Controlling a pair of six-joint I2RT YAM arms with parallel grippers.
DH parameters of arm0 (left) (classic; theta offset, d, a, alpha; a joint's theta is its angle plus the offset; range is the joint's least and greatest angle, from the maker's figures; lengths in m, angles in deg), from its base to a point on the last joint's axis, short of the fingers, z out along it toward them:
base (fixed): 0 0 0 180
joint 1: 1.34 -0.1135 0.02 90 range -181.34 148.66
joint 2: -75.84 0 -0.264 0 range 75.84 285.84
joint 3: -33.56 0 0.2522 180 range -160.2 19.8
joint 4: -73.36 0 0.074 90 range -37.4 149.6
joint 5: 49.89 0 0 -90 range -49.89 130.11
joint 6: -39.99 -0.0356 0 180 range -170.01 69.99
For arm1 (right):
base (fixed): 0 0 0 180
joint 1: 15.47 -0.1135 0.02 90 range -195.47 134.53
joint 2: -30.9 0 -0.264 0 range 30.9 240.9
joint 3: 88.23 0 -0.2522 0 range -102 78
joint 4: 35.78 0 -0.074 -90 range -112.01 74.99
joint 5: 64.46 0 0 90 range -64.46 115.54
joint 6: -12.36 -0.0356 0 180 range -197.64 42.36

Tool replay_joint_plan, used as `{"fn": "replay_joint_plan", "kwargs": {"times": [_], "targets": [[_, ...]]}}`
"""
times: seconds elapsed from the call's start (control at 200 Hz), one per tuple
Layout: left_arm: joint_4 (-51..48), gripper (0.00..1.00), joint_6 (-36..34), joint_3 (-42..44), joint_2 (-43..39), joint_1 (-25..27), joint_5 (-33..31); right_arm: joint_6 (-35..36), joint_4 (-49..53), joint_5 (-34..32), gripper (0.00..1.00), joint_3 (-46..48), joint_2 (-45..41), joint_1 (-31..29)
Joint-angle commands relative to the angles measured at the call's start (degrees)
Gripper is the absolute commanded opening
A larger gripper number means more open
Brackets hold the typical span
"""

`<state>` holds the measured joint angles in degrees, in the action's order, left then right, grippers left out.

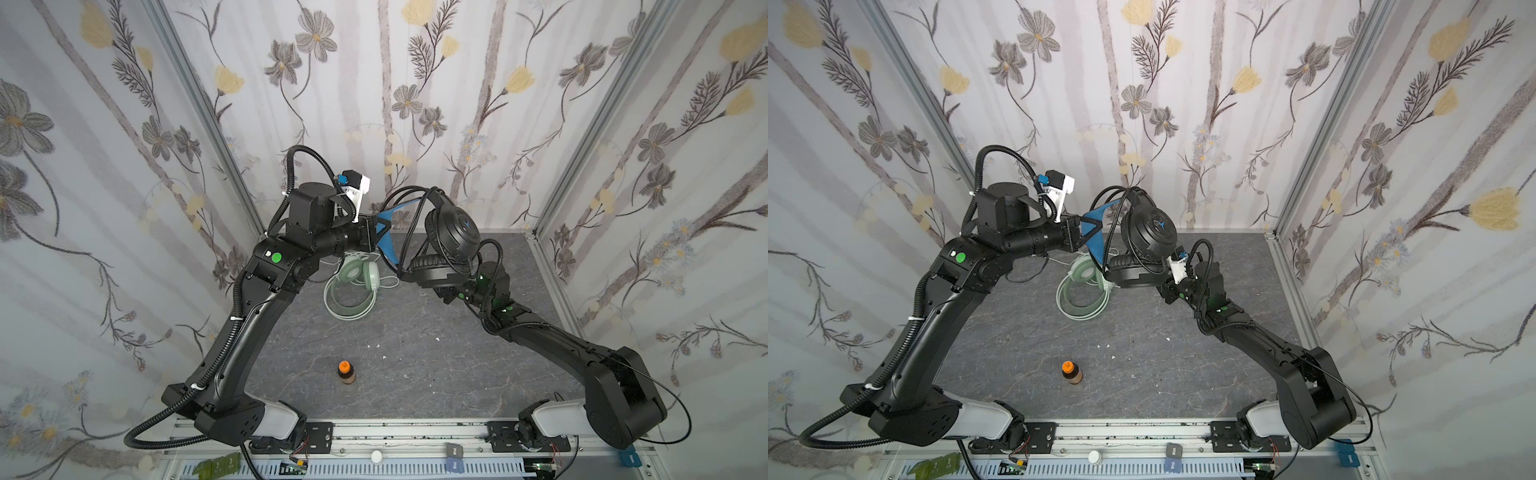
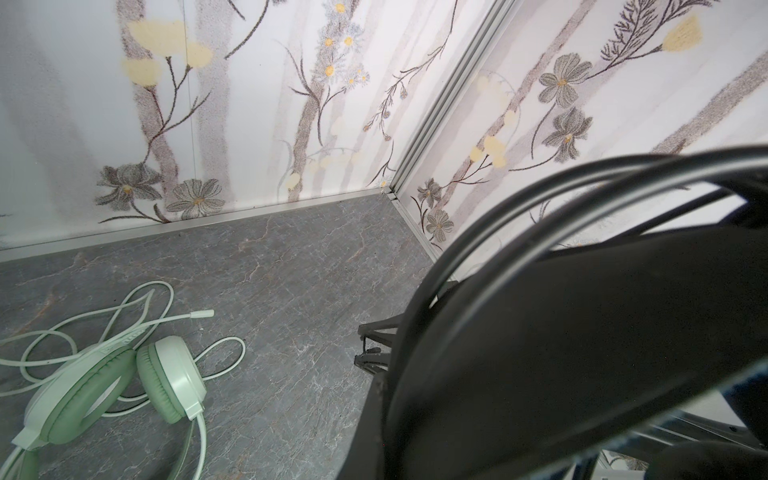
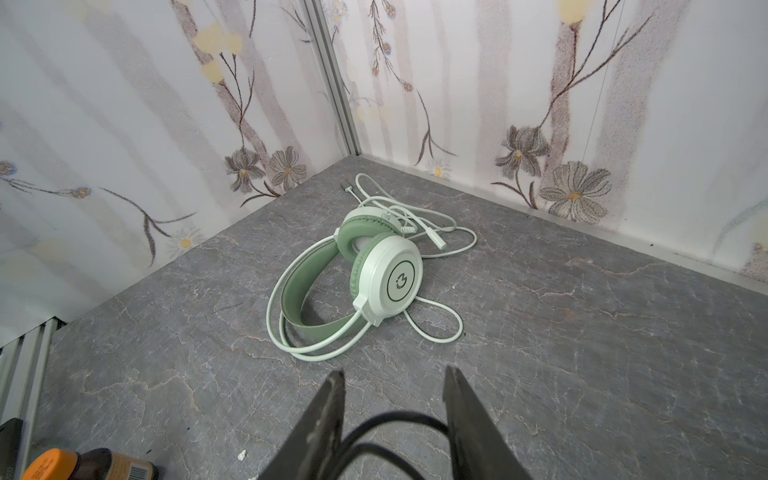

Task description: Wrap the headphones

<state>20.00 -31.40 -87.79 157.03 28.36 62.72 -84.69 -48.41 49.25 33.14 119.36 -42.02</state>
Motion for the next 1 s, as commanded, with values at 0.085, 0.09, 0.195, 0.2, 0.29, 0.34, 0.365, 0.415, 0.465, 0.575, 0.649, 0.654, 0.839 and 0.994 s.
{"fn": "replay_joint_plan", "kwargs": {"times": [0.085, 0.09, 0.195, 0.2, 0.29, 0.34, 0.365, 0.415, 0.465, 0.575, 0.649, 0.654, 0.839, 0.994], "targets": [[6.0, 0.0, 2.9, 0.3, -1.0, -0.3, 1.2, -1.8, -5.0, 1.5, 0.41, 0.6, 1.0, -0.1], [6.0, 0.0, 2.9, 0.3, -1.0, -0.3, 1.2, -1.8, -5.0, 1.5, 0.41, 0.6, 1.0, 0.0], [5.8, 0.0, 3.1, 0.4, -1.0, -0.6, 1.3, -1.8, -5.7, 1.6, 0.41, 0.6, 1.8, -0.1], [5.8, 0.0, 3.1, 0.4, -1.1, -0.5, 1.3, -1.8, -5.7, 1.6, 0.41, 0.5, 1.9, -0.1], [5.8, 0.0, 3.2, 0.6, -1.0, -0.5, 1.3, -1.7, -6.3, 2.0, 0.41, -0.1, 3.5, 0.0], [6.3, 0.0, 3.5, 0.9, -1.1, -0.6, 1.4, -1.4, -6.0, 2.2, 0.41, -0.6, 5.2, 0.0], [6.6, 0.0, 3.7, 1.1, -1.2, -0.7, 1.5, -1.3, -5.9, 2.3, 0.4, -0.9, 5.6, 0.0], [7.1, 0.0, 4.1, 1.3, -1.4, -0.8, 1.6, -1.3, -6.0, 2.5, 0.4, -1.2, 6.2, 0.0], [7.4, 0.0, 4.4, 1.4, -1.5, -0.9, 1.6, -1.5, -6.5, 2.5, 0.39, -1.2, 6.4, 0.0], [8.0, 0.0, 4.8, 1.9, -2.0, -1.3, 1.5, -1.8, -6.9, 2.9, 0.34, -1.4, 6.9, 0.0], [8.2, 0.0, 5.2, 2.3, -2.2, -1.7, 1.5, -1.8, -6.7, 3.1, 0.28, -1.4, 7.0, 0.0], [8.2, 0.0, 5.2, 2.3, -2.2, -1.7, 1.5, -1.8, -6.7, 3.1, 0.28, -1.3, 7.0, 0.0], [11.4, 0.0, 8.1, 4.3, -3.1, -3.1, 0.7, -1.3, -6.0, 2.9, 0.1, -0.8, 6.7, 0.0], [14.6, 0.0, 11.6, 6.2, -3.5, -3.4, -2.1, -1.7, -6.2, 1.4, 0.03, 0.5, 5.9, -0.1]]}}
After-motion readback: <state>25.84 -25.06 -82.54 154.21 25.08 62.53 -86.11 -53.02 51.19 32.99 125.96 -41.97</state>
